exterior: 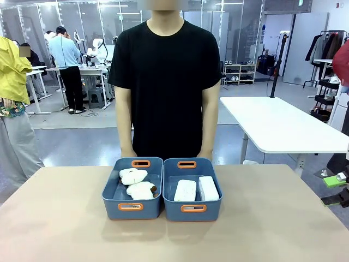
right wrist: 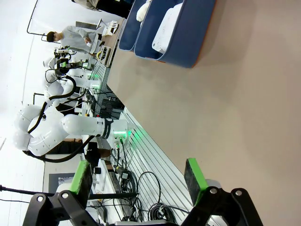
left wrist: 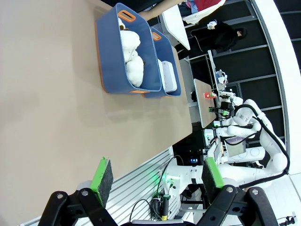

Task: Sort the digital clocks into the basket.
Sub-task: Pick up the Digital clock from the table and place it into the empty Plastic storage basket.

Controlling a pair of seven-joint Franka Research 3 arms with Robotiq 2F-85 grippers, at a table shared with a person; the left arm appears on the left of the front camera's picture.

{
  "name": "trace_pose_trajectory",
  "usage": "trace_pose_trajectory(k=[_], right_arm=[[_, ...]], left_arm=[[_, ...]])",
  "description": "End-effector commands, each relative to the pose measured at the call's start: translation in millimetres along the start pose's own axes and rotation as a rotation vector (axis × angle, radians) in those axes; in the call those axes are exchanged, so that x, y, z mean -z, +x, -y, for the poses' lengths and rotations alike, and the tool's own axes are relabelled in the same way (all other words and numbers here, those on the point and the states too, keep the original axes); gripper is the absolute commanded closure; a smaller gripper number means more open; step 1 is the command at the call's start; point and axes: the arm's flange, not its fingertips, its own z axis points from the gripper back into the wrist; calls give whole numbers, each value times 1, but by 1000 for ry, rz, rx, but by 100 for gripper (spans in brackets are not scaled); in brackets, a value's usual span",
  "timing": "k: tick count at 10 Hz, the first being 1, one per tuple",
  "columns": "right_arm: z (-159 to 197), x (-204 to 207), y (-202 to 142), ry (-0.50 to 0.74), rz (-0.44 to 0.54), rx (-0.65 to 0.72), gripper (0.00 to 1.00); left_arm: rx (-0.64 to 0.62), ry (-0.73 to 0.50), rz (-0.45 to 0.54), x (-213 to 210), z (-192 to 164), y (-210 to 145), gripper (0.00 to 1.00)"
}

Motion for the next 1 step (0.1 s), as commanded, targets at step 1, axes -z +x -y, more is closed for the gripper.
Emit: trace_pose_trajectory(k=[1], right_arm=[[-1,2,0,-12,10,14,0]], left_arm=[[5,-3,0,1,2,1,3]])
